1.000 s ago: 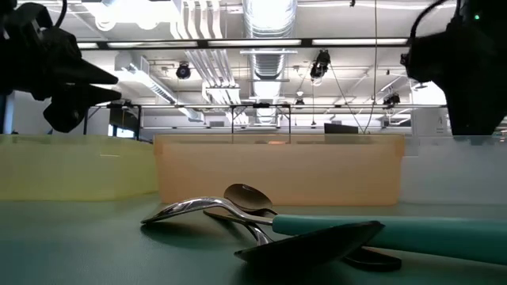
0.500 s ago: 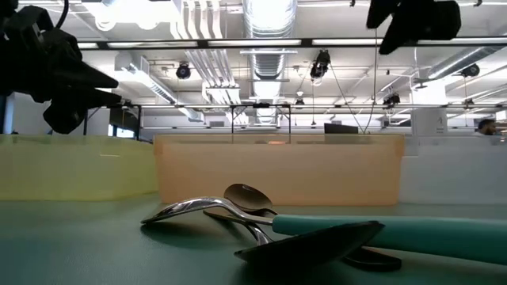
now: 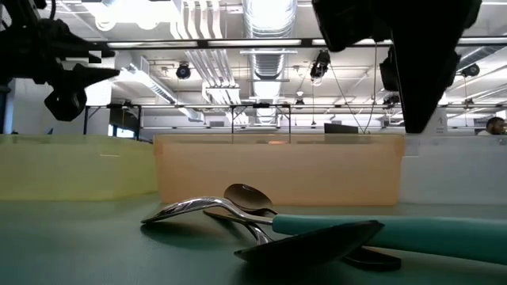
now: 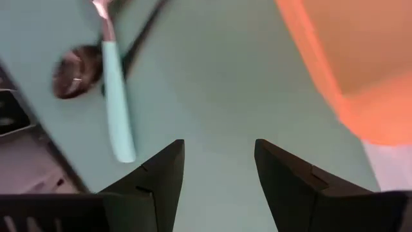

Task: Sort silverware by color (type)
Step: Put the green spoon into the orange bin

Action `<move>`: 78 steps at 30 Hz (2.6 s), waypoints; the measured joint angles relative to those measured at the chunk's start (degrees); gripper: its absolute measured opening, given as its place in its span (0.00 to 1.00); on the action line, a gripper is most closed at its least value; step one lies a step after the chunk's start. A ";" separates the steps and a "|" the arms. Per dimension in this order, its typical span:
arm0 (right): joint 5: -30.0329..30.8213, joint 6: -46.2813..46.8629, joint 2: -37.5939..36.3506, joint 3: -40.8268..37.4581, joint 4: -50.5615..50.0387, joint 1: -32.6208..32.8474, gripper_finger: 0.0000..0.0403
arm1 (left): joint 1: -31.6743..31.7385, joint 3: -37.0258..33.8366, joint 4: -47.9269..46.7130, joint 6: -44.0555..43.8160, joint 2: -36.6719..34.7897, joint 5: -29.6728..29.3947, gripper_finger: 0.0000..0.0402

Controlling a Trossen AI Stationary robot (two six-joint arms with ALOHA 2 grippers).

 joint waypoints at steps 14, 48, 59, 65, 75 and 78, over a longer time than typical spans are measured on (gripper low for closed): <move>-2.76 -3.04 17.61 16.34 1.73 4.44 0.45 | 0.02 -0.04 2.15 0.00 -2.01 0.01 0.30; 1.78 -5.93 25.52 43.49 -19.51 4.00 0.12 | 0.02 -0.07 1.89 0.00 -2.03 0.02 0.30; 23.58 -14.32 18.83 43.39 -20.49 -5.03 0.12 | 0.02 -0.09 1.97 -0.02 -2.03 0.01 0.30; 23.88 -17.27 18.67 42.56 -28.30 -11.33 0.12 | 0.02 -0.09 1.97 0.00 -2.03 0.02 0.30; 19.99 -15.23 18.72 37.07 -34.34 -13.31 0.21 | 0.02 -0.09 1.97 0.00 -2.03 0.02 0.30; 19.85 -11.78 18.72 36.09 -34.40 -13.20 0.33 | 0.02 -0.09 1.97 0.00 -2.03 0.02 0.30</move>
